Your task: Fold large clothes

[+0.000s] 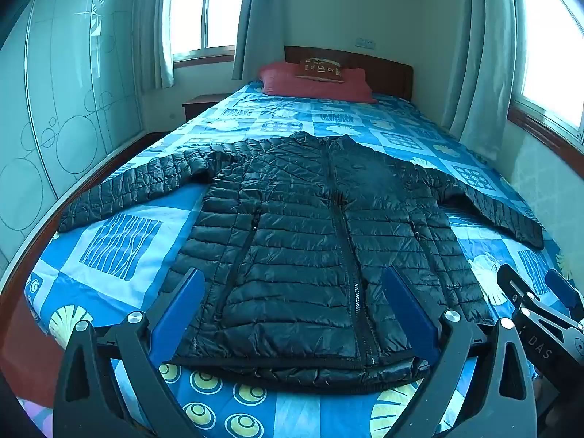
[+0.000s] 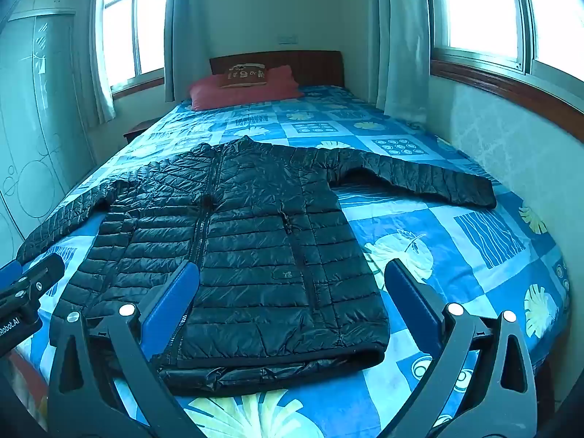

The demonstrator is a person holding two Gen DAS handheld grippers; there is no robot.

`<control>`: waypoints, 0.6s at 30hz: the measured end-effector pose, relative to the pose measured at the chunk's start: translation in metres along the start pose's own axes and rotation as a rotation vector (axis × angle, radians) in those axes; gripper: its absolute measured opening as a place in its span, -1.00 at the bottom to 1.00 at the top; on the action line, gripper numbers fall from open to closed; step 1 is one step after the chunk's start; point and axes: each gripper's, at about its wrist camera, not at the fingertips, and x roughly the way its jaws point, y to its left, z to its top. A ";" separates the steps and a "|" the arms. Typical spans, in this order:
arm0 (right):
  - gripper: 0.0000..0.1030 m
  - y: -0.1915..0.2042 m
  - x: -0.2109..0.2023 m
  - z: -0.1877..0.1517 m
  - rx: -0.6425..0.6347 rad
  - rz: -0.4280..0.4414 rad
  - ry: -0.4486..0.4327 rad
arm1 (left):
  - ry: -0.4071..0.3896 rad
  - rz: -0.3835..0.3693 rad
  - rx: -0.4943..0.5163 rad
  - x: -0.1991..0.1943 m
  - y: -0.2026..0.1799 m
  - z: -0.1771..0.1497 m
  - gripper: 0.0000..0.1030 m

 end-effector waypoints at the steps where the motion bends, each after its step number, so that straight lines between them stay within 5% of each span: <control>1: 0.96 0.000 0.000 0.000 0.000 -0.001 0.000 | -0.003 0.001 0.000 0.000 0.000 0.000 0.88; 18: 0.96 0.002 0.002 -0.003 0.000 0.000 0.007 | 0.012 -0.002 -0.003 -0.002 -0.003 -0.009 0.88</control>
